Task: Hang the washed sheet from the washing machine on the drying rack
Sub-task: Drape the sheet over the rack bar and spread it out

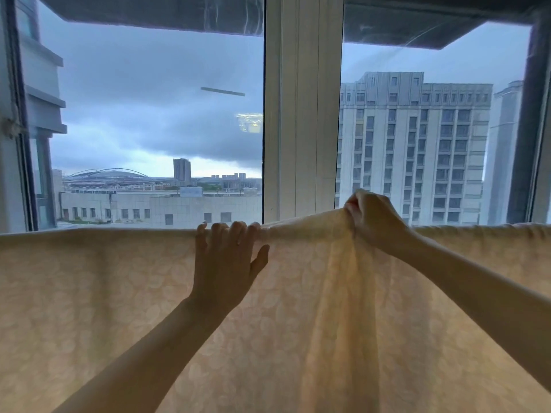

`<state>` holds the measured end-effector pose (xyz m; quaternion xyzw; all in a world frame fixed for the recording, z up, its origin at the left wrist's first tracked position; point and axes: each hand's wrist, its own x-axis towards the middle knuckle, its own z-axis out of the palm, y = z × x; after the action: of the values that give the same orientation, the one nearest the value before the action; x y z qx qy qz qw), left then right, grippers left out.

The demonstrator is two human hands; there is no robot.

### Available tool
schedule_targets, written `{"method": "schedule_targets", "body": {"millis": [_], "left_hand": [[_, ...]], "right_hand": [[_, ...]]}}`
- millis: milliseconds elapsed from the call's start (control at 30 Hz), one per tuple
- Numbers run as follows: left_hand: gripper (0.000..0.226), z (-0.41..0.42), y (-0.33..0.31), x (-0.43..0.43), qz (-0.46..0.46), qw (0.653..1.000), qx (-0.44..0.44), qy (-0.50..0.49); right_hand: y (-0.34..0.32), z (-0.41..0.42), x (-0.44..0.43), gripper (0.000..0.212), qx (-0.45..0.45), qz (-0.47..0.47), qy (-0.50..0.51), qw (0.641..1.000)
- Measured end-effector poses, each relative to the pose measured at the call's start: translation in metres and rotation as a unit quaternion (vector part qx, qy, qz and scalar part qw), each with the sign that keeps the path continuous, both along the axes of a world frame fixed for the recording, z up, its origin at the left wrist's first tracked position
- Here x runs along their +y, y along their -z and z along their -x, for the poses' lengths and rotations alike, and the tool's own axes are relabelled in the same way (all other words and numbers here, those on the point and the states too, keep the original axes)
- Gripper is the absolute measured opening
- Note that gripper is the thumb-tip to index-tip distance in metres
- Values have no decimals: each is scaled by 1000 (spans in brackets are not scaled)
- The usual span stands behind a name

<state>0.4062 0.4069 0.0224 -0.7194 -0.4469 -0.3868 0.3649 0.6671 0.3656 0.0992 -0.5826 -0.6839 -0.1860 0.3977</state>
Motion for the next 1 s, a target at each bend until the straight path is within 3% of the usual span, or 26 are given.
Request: {"method": "schedule_targets", "body": {"millis": [433, 733, 1000], "left_hand": [[56, -71, -2, -6, -33, 995, 61, 75], [55, -90, -4, -7, -39, 995, 43, 79], [49, -94, -4, -5, -31, 996, 34, 75]], "right_hand": [[6, -17, 3, 13, 7, 32, 14, 999], [8, -28, -18, 7, 4, 11, -13, 1000], [27, -45, -41, 14, -115, -54, -9, 992]]}}
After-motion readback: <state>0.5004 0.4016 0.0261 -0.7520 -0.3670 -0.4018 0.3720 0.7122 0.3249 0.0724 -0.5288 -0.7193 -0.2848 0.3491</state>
